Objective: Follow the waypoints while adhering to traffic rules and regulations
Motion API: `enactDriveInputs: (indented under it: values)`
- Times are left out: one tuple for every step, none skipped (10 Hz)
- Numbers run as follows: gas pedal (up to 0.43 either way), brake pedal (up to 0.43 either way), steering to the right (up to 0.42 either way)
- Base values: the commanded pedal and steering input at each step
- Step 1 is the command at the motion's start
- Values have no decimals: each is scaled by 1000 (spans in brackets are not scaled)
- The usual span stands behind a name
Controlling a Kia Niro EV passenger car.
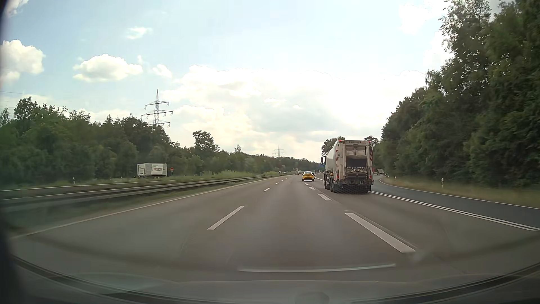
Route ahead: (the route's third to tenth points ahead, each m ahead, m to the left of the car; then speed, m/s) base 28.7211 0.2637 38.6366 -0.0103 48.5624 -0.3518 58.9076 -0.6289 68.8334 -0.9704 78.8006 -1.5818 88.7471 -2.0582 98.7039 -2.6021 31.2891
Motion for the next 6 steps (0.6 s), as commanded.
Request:
enactDriveInputs:
  values:
    - [79,30,4]
    - [79,30,5]
    - [79,30,4]
    - [79,30,4]
    - [79,30,5]
    - [79,30,5]
